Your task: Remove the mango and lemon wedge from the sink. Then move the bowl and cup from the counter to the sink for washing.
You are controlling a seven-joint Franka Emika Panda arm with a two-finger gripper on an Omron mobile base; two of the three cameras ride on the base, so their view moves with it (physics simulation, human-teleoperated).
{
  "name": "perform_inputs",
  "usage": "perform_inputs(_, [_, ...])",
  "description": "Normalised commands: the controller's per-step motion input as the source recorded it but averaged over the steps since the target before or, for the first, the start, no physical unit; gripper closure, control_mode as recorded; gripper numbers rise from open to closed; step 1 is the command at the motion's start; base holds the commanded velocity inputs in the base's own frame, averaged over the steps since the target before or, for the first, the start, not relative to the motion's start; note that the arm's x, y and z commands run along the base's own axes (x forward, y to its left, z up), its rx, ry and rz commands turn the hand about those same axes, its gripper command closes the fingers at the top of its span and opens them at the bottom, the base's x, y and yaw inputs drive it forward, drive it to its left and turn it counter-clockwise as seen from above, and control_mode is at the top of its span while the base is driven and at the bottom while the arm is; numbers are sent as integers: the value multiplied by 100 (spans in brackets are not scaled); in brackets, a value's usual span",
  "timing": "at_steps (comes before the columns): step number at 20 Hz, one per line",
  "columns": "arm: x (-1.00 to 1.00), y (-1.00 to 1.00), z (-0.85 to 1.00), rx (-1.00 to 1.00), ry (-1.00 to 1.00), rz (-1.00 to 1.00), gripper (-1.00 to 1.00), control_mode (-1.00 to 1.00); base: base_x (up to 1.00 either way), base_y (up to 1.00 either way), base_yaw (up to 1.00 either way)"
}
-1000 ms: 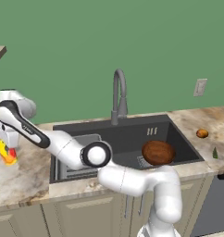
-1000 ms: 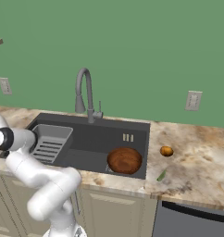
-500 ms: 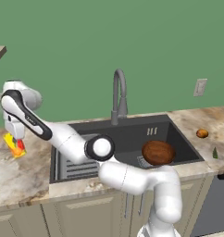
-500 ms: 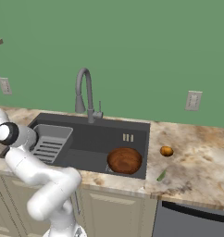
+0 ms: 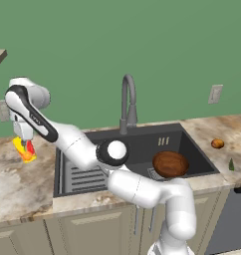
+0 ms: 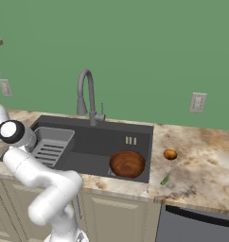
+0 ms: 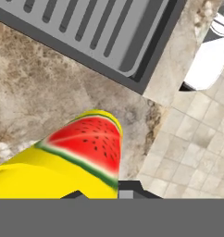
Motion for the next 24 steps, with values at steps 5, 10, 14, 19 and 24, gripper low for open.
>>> perform_inputs(5, [-14, -38, 13, 0, 1, -10, 100, -100, 0, 0, 0])
perform_inputs(10, [-17, -41, 10, 0, 3, -10, 100, -100, 0, 0, 0])
perform_inputs(14, [-19, -39, 11, 0, 2, -8, 100, -100, 0, 0, 0])
perform_inputs(19, [-21, -38, 10, 0, 1, -5, 100, -100, 0, 0, 0])
perform_inputs(24, [-25, -37, 10, 0, 0, -2, 100, -100, 0, 0, 0])
